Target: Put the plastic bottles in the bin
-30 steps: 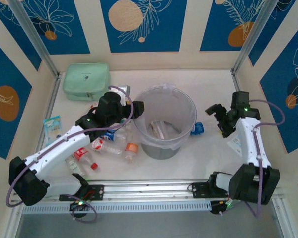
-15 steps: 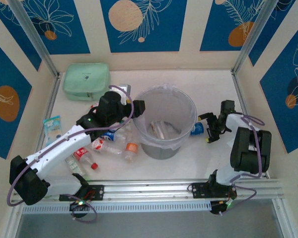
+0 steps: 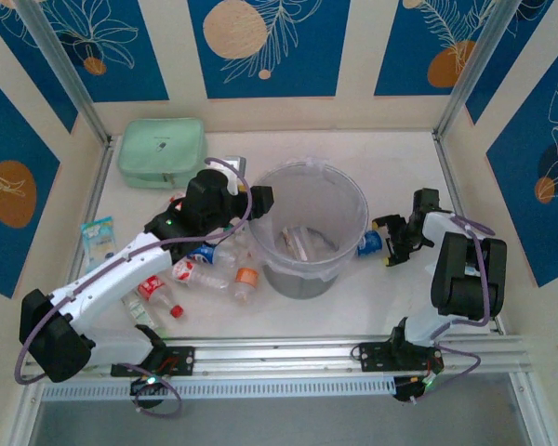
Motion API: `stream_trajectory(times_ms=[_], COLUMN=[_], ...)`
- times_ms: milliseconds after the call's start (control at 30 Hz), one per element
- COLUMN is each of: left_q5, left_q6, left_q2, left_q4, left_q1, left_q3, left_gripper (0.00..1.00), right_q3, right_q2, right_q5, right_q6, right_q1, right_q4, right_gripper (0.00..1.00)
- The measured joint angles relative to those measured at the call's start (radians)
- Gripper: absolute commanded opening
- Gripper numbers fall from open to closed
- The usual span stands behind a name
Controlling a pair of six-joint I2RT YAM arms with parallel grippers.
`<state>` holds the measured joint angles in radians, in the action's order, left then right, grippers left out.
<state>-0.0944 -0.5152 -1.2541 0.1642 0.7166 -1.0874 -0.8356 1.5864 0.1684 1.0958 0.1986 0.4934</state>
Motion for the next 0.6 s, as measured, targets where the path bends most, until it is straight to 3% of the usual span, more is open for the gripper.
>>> stream_trajectory(times_ms=[200,400,600], left_q5=[0.000,0.000,0.000], left_q6=[0.000,0.008,0.019], left_q2=[0.000,-0.002,-0.006], left_q4=[0.000,0.002,0.003], left_q1=[0.000,0.000,0.000], left_q3=[0.000,-0.004,-0.010], left_gripper=[0.77,0.77,0.77], right_q3=[-0.001,-0.063,-0.174], right_q2=[-0.050,-0.238,-0.404], right_q5=[-0.001,-0.015,-0.010], right_q6=[-0.045,-0.117,-0.204], right_q1=[0.009,0.074,0.159], right_q4=[0.012,0.123,0.245], right_gripper=[0.63,0.56,0.36])
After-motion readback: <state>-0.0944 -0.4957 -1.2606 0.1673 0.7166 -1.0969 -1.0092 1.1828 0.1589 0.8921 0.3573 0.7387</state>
